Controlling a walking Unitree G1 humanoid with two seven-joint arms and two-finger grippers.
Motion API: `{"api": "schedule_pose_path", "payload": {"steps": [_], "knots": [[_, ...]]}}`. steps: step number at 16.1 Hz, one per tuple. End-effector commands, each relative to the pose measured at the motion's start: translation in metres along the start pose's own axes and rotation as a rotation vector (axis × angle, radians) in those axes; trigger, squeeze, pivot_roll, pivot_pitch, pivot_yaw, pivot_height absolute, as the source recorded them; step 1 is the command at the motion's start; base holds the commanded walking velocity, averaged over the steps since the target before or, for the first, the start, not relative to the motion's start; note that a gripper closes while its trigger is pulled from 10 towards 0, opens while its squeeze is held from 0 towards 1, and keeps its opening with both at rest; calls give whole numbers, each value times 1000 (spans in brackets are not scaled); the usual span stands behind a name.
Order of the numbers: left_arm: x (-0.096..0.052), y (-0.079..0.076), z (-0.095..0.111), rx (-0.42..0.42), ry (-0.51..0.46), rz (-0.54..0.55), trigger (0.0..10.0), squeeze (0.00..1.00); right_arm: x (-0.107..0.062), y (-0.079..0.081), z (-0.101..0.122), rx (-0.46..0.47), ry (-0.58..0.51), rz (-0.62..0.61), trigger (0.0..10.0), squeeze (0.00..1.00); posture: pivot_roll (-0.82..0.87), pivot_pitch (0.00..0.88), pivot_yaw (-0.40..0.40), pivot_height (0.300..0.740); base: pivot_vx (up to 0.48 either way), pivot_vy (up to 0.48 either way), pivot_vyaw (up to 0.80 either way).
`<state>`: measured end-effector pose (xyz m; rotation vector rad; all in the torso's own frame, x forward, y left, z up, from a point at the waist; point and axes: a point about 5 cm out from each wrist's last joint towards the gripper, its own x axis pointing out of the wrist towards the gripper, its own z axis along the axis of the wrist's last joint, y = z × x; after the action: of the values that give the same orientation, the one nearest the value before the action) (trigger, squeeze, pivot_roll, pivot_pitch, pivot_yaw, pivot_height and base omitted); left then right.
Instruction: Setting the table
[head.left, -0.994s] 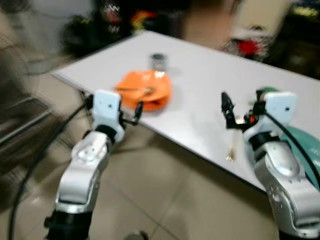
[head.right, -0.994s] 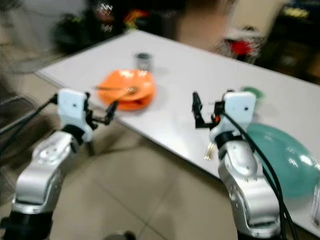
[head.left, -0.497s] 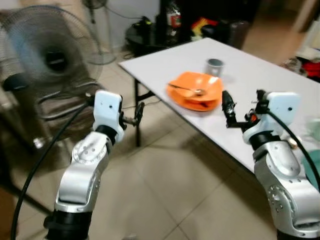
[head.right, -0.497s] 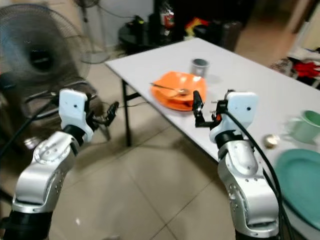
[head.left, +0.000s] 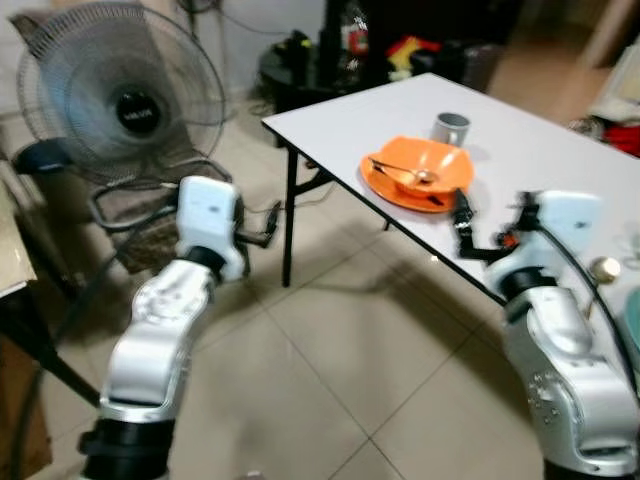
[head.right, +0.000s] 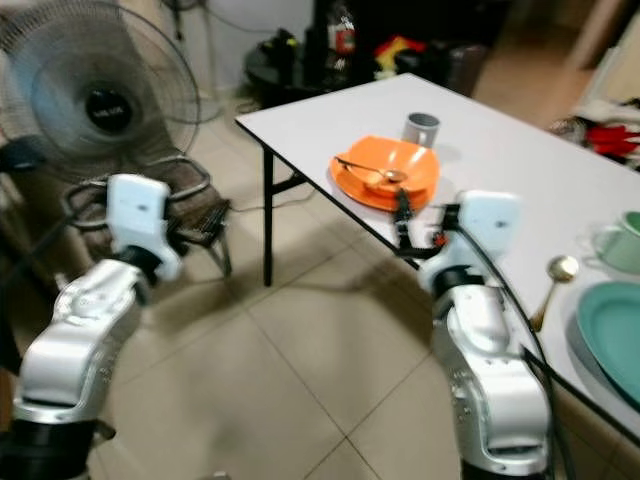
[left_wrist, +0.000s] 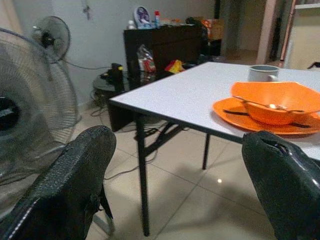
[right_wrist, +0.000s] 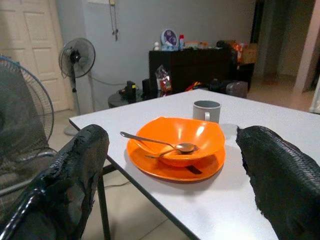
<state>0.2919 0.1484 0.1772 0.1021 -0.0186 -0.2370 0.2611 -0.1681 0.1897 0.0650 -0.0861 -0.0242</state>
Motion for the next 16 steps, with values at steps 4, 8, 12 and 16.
{"api": "schedule_pose_path", "payload": {"steps": [4, 8, 12, 16], "knots": [[3, -5, 2, 0, -1, -29, 10000, 0, 1, -6, 0, -20, -1, -30, 10000, 1000, 35, 0, -30, 740, 0, 382, 0], [2, -4, 1, 4, -1, -23, 10000, 0, 1, -4, -1, -33, -6, -14, 10000, 1000, 40, 0, -36, 740, 0, 373, 0], [3, -3, 1, 10, 1, -17, 10000, 0, 2, -2, 2, -116, -46, -7, 10000, 1000, 36, 0, -33, 740, 0, 361, 0], [4, -4, 1, 11, -2, -21, 10000, 0, 2, -2, 1, -125, -63, -24, 10000, 1000, 36, 0, -31, 740, 0, 343, 0]]}}
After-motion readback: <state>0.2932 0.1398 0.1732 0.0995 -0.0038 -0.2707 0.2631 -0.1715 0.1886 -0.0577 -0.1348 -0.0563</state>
